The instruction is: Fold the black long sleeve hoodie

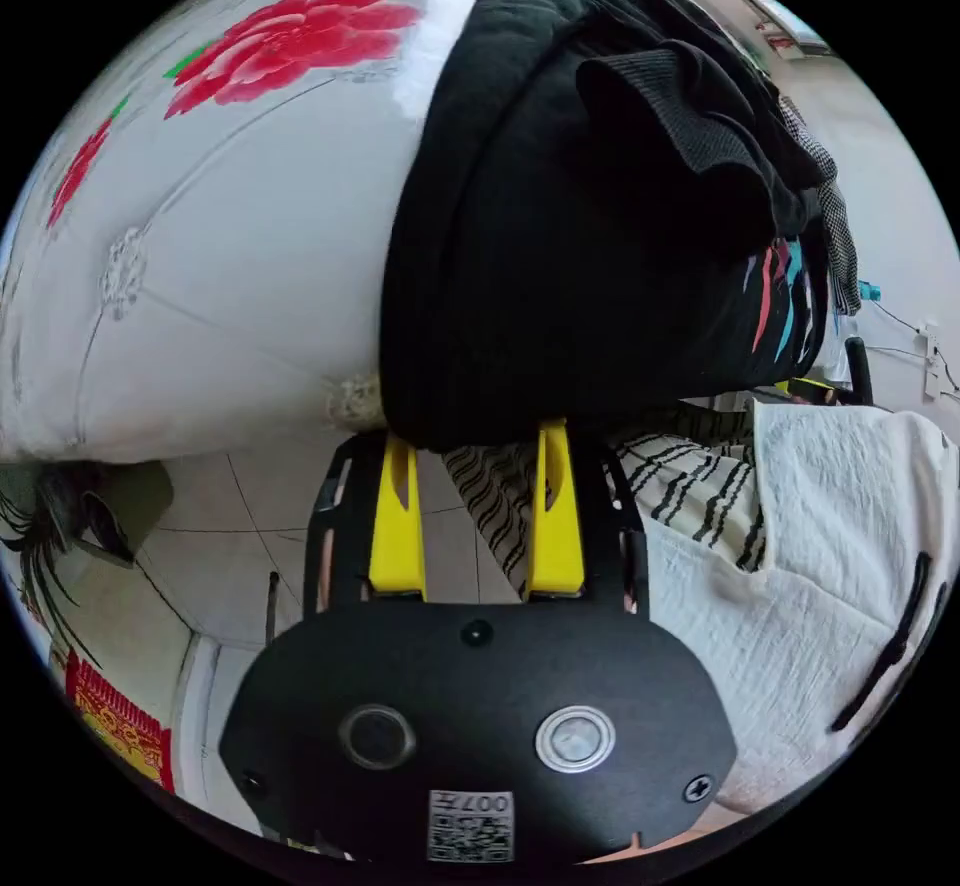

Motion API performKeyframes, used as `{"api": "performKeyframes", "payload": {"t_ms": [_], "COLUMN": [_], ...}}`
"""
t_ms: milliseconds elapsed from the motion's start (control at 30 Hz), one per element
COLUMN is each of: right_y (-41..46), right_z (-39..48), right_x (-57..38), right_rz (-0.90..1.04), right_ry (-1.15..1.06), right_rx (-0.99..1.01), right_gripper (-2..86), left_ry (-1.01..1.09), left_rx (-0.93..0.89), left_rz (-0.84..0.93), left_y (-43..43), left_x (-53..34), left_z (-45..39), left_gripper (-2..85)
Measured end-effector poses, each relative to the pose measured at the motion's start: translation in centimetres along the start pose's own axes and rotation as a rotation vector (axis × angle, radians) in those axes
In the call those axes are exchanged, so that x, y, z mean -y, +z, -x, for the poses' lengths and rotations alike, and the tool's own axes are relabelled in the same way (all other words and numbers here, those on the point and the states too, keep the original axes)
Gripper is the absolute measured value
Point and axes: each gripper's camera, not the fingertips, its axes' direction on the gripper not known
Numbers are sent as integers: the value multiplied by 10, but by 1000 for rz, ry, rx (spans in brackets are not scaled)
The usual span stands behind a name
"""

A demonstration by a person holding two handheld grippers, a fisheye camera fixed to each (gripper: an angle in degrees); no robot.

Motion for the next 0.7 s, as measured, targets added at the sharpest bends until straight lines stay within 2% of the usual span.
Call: {"api": "performKeyframes", "payload": {"t_ms": [67,100,267,333,433,500,567,633,700], "right_y": [1,-1,-31,-57,-105,-140,-177,-219,-236], "right_z": [0,0,1,-4,-12,-12,-8,-5,-5], "right_x": [1,-3,-37,-51,-53,-42,-22,15,36], "right_rz": [25,35,-49,-131,-277,-375,-475,-651,-820], "right_ry": [-7,-26,-157,-193,-245,-292,-342,-278,-172], "right_rx": [-30,-15,151,267,427,513,601,675,720], "right_gripper": [59,43,7,2,-1,-1,1,8,19], "left_ry": [68,153,267,296,350,447,474,372,51], "left_rx": [38,-15,-332,-402,-637,-738,-781,-801,-782], "left_rz": [40,31,-90,-177,-389,-569,-668,-752,-876], "left_y": [4,0,-54,-83,-143,-194,-226,-250,-262], "left_x": [4,1,-29,-43,-45,-24,12,59,106], "left_z": [-4,-4,28,42,71,86,96,108,127], "left_gripper": [46,38,19,14,7,6,10,21,44]}}
